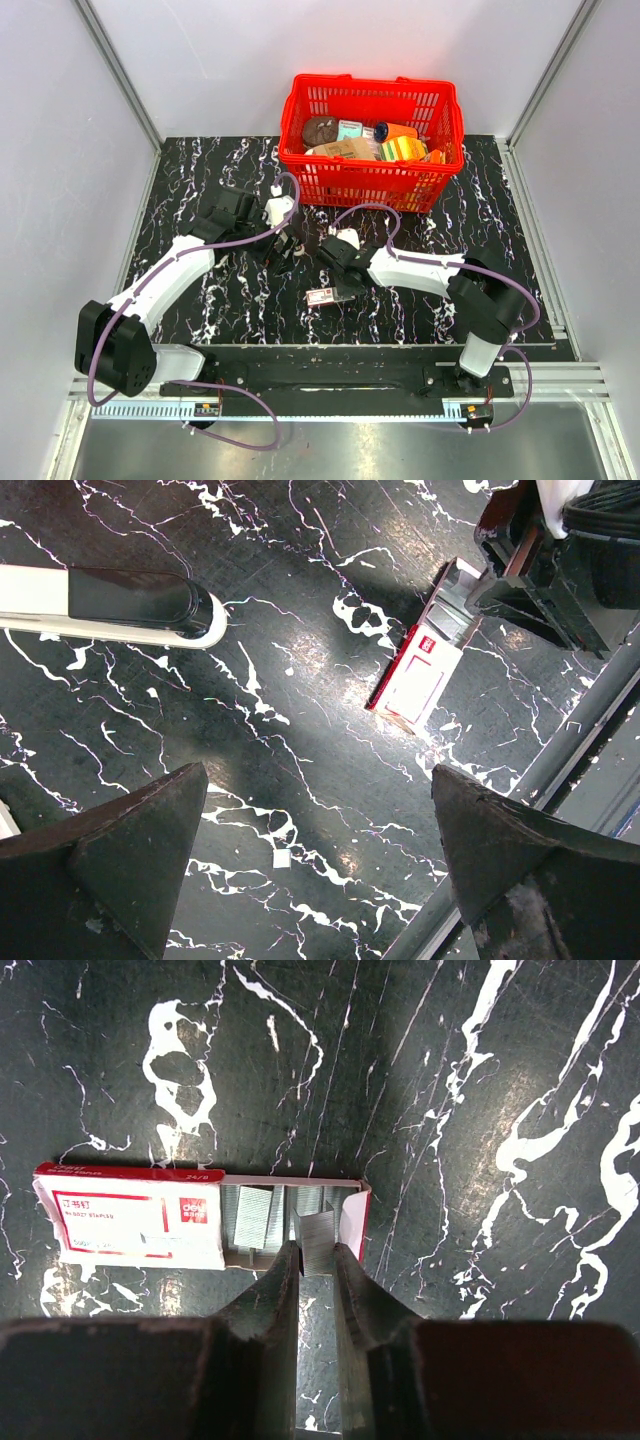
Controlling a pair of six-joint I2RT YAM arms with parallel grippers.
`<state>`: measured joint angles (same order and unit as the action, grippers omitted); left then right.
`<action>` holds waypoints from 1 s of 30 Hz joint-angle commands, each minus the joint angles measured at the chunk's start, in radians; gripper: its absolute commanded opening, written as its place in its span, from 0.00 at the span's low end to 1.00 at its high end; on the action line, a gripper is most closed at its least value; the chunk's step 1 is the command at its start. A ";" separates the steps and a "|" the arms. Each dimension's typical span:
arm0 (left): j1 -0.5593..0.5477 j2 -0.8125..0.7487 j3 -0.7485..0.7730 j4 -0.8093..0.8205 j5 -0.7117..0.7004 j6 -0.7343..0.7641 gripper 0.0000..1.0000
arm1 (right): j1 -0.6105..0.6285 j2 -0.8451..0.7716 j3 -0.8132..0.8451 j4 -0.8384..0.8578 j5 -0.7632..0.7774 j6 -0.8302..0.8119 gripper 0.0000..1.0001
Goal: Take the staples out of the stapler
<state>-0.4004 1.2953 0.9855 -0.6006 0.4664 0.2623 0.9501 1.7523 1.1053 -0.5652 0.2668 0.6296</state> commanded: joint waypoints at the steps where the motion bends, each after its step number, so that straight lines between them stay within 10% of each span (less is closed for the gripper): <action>1: -0.005 -0.037 -0.004 0.019 -0.011 0.008 0.99 | 0.012 -0.033 0.010 0.005 -0.011 0.007 0.18; 18: -0.006 -0.044 -0.004 0.019 -0.017 0.011 0.99 | 0.013 -0.031 0.031 -0.009 -0.020 -0.004 0.37; 30: -0.006 -0.045 0.002 0.009 -0.022 0.017 0.99 | 0.013 -0.129 0.070 -0.041 0.035 -0.011 0.29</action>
<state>-0.4015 1.2774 0.9855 -0.6010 0.4603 0.2630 0.9508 1.6897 1.1240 -0.5953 0.2523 0.6254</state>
